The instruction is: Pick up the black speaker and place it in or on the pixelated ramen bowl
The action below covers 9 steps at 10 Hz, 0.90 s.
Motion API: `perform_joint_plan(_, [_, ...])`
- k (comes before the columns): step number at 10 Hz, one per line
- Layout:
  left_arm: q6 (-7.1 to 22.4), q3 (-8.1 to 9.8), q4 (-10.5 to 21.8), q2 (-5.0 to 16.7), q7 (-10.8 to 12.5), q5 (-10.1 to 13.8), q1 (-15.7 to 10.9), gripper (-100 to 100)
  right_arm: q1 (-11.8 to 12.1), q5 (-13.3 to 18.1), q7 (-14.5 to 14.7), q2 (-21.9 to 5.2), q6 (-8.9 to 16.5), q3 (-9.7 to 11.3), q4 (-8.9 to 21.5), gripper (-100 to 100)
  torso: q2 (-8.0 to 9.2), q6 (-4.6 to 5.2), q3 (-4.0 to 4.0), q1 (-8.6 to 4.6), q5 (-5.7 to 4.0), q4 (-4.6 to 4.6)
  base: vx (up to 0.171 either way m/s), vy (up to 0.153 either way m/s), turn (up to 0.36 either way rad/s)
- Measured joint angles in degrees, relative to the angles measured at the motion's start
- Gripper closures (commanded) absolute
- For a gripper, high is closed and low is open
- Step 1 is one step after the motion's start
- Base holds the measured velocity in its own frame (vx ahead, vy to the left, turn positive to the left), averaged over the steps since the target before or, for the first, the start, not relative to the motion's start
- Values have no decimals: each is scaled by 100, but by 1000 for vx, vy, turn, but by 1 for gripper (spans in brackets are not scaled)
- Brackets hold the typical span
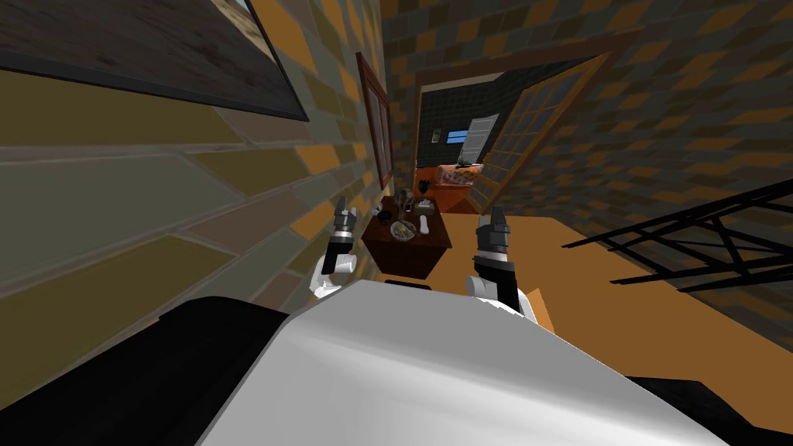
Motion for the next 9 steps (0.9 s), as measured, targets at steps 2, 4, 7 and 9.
perform_joint_plan(2, [292,97,48,28,-7,-4,-85,-100,0,0,0,0,0,0,0,0,0,0,0,-3,0,0,5,-42,-49])
perform_joint_plan(4, [549,169,137,18,-37,-34,-203,-100,0,0,0,0,0,0,0,0,0,0,0,0,0,0,8,-33,-56])
perform_joint_plan(7, [948,316,193,63,-46,-35,-320,-100,0,0,0,0,0,0,0,0,0,-2,0,2,0,0,8,-41,-65])
perform_joint_plan(9, [1228,406,250,65,-66,-54,-408,-100,0,0,0,0,0,0,0,0,1,-2,0,0,0,0,4,-39,-56])
